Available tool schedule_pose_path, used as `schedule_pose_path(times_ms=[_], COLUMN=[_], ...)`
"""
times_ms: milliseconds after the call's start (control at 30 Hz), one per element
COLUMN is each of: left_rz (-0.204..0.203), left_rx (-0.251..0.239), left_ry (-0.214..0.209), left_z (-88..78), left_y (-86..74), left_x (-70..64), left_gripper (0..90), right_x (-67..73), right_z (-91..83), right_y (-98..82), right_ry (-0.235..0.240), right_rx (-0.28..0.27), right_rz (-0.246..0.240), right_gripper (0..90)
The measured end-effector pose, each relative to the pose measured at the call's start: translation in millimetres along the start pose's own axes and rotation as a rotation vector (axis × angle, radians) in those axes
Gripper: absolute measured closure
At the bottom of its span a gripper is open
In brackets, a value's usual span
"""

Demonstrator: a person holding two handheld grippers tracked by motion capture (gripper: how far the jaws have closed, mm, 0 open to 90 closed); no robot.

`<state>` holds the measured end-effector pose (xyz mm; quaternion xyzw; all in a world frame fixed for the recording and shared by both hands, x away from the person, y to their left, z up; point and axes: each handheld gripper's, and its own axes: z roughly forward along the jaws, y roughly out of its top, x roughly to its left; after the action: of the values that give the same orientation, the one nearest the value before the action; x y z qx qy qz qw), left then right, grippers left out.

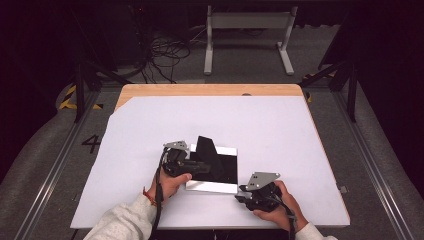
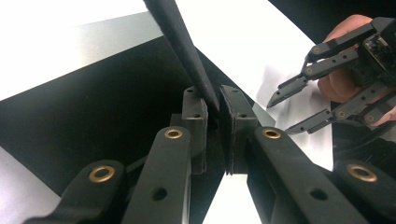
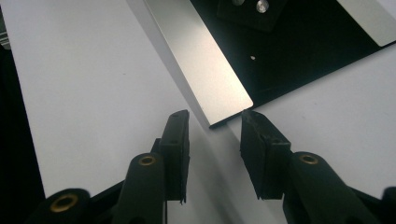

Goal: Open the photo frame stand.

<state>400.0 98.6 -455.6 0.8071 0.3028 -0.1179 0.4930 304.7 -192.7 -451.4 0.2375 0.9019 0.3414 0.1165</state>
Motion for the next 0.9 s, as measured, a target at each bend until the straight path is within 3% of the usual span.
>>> schedule_pose_path(times_ms=[100, 333, 433, 567, 733, 900], left_rz=[-0.012, 0.017, 0.050, 0.093, 0.165, 0.160], left_rx=[0.007, 0.015, 0.044, 0.058, 0.088, 0.091], left_ry=[-0.001, 0.025, 0.082, 0.113, 0.161, 0.129], left_z=[0.0, -0.4, 0.2, -0.3, -2.5, 2.5], left_y=[0.1, 0.3, -0.4, -0.2, 0.0, -1.0], left_x=[-0.2, 0.7, 0.5, -2.7, -7.4, -6.0], left_gripper=[82.1, 81.1, 78.7, 78.1, 79.6, 75.8], right_x=[-2.0, -9.2, -8.2, -7.3, -9.2, -7.5], right_z=[2.1, 5.1, 7.2, 7.2, 5.9, 6.4], right_y=[8.8, 24.0, 31.3, 31.4, 29.5, 30.4], right_ry=[0.011, 0.032, 0.027, 0.019, 0.029, 0.019], right_rx=[0.057, 0.168, 0.221, 0.221, 0.211, 0.219], right_rz=[0.014, 0.041, 0.026, 0.014, 0.032, 0.023], right_gripper=[59.9, 66.9, 67.2, 67.4, 68.6, 68.3])
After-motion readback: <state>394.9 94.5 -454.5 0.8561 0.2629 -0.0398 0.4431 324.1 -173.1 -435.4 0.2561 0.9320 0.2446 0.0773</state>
